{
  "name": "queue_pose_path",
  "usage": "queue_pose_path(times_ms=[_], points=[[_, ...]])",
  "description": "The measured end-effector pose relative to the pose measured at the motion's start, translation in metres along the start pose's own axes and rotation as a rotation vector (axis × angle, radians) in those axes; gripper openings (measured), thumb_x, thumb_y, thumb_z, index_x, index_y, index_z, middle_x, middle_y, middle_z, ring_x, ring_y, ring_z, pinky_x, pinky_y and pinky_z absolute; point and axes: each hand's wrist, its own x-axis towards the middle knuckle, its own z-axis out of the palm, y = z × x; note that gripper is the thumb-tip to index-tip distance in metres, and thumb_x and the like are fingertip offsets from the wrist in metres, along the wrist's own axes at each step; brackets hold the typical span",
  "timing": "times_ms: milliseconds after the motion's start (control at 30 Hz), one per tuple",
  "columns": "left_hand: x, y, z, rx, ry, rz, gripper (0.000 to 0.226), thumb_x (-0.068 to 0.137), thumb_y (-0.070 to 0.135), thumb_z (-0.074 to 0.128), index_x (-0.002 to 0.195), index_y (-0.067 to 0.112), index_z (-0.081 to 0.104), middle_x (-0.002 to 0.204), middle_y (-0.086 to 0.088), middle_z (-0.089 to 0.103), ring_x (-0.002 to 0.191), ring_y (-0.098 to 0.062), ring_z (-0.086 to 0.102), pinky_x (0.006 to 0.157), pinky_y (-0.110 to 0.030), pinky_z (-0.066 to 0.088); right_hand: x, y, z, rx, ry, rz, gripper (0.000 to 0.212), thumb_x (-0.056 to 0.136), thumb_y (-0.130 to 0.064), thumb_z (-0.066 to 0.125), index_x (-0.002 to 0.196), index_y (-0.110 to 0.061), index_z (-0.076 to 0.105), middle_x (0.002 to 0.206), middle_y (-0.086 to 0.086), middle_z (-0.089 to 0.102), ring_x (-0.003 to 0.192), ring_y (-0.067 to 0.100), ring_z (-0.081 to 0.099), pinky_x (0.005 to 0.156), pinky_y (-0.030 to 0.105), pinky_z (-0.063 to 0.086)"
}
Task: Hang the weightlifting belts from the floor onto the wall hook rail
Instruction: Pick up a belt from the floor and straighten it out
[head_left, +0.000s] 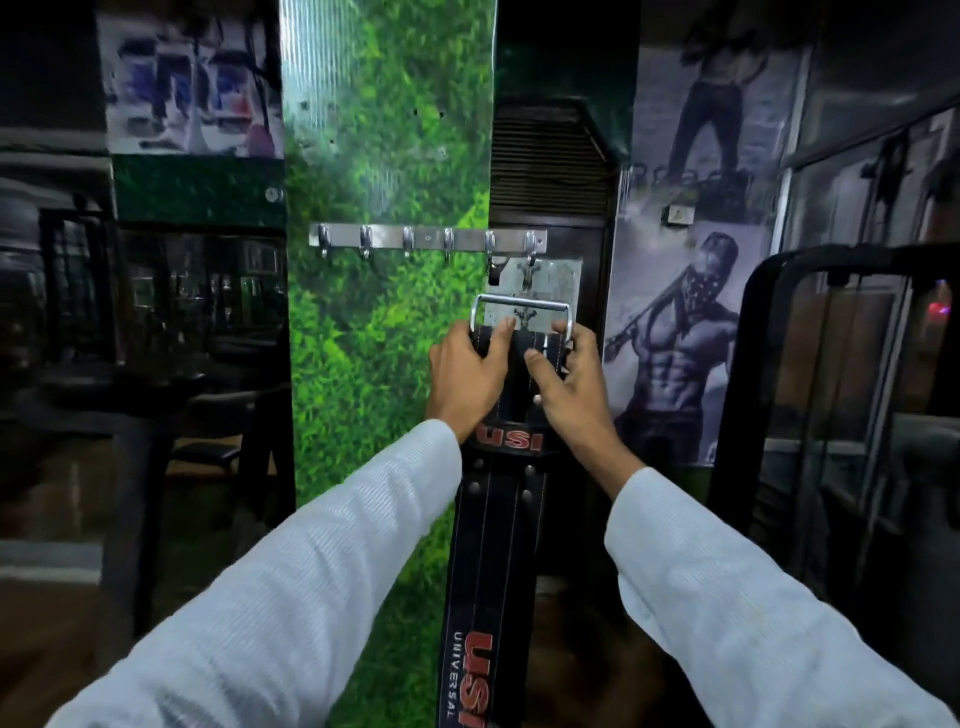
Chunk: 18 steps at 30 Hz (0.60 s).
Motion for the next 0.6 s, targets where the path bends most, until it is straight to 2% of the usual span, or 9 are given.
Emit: queue_pose_path(times_ms=[67,167,300,433,600], points=[[0.023,0.006,0.01,0.013,0.0,-0.018,0.054,0.094,0.064,0.055,0.087,0.011,0.059,0.092,-0.013,0.069,0.097,-0.036,0.064,0.074,-0.039,0.048,0.027,0.0,-0.003,0.01,-0.005,0.034,0.039,0.096,-0.028,0.068,0.131,-0.027,0.048,0.109,-0.002,0.069,0.077,-0.001,0.066,0.066,0.037,0.061],[0.053,0.015,0.022,0.032,-0.001,-0.017,0.051,0.097,0.059,0.056,0.083,0.011,0.056,0.09,-0.015,0.065,0.098,-0.037,0.062,0.073,-0.038,0.045,0.068,0.003,-0.001,0.047,-0.021,0.077,0.035,0.094,-0.026,0.07,0.125,-0.027,0.052,0.114,0.011,0.071,0.087,0.019,0.069,0.058,0.03,0.056],[0.096,0.022,0.034,0.06,-0.016,-0.025,0.054,0.097,0.062,0.055,0.074,0.012,0.052,0.076,-0.005,0.06,0.075,-0.027,0.06,0.06,-0.031,0.036,0.112,0.003,0.0,0.079,0.006,0.062,0.037,0.092,-0.027,0.071,0.126,-0.027,0.055,0.12,0.013,0.069,0.093,0.024,0.072,0.053,0.026,0.054],[0.124,0.021,0.044,0.046,-0.057,-0.057,0.059,0.093,0.065,0.056,0.092,0.007,0.069,0.09,-0.013,0.072,0.083,-0.032,0.068,0.065,-0.03,0.042,0.135,0.004,-0.002,0.104,0.003,0.067,0.038,0.094,-0.015,0.07,0.13,-0.02,0.057,0.115,0.012,0.074,0.083,0.014,0.073,0.061,0.025,0.056],[0.124,0.012,0.054,0.088,-0.101,-0.053,0.055,0.098,0.057,0.055,0.106,0.005,0.067,0.11,-0.019,0.072,0.102,-0.037,0.066,0.075,-0.031,0.042,0.139,0.014,-0.007,0.102,-0.037,0.13,0.039,0.095,-0.011,0.07,0.131,-0.016,0.056,0.113,0.015,0.075,0.077,0.012,0.073,0.062,0.027,0.058]])
